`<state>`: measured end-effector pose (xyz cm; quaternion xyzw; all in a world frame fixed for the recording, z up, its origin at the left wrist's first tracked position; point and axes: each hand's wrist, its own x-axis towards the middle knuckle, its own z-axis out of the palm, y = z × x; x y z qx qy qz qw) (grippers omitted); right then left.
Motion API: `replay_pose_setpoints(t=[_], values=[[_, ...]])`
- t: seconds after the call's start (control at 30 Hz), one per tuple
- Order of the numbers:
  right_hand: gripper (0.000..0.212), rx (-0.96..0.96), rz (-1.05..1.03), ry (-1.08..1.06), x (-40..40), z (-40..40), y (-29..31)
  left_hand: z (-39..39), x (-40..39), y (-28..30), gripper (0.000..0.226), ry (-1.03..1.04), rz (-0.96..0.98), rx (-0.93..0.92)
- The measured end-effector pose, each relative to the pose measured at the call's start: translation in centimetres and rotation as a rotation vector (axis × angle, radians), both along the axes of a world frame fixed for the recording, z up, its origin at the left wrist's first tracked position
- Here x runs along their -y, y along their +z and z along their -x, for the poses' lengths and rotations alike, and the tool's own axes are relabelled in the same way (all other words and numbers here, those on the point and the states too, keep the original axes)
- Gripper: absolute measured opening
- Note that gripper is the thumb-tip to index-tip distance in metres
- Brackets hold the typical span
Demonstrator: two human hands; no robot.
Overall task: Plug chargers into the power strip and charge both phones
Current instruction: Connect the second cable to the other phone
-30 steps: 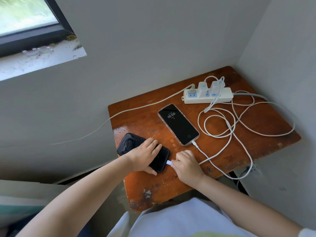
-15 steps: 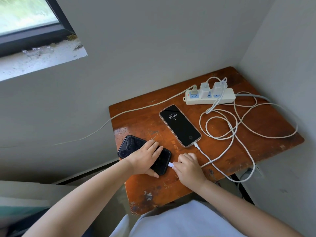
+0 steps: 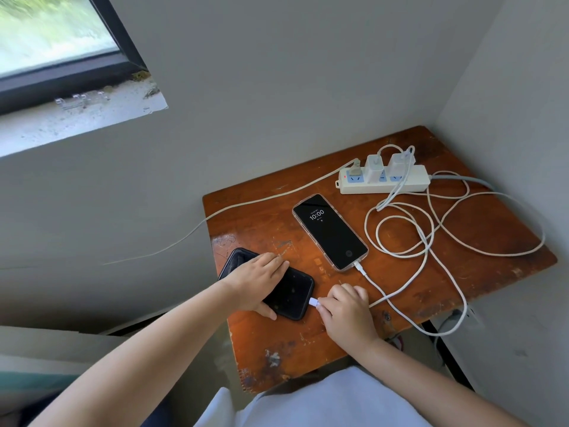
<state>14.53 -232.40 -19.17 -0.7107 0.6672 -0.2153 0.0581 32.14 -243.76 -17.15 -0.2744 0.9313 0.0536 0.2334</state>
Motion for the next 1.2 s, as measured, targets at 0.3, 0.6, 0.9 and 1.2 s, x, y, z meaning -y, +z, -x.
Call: replay_pose_setpoints(t=[0.3, 0.6, 0.9, 1.2], values=[[0.021, 0.018, 0.015, -0.03, -0.1, -0.4, -0.3, 0.3, -0.4, -0.6, 0.099, 0.01, -0.004, 0.023], [0.021, 0.006, 0.008, 0.069, 0.3, 0.4, -0.6, 0.6, 0.4, -0.5, 0.094, -0.001, -0.095, 0.037], [0.021, 0.02, 0.015, -0.003, 0.2, -0.3, -0.8, 0.8, 0.2, -0.6, 0.095, 0.032, -0.116, 0.031], [0.022, 0.068, -0.032, 0.117, -0.8, 0.7, -0.6, 1.7, 2.1, 1.0, 0.095, -0.11, -0.153, 0.088]])
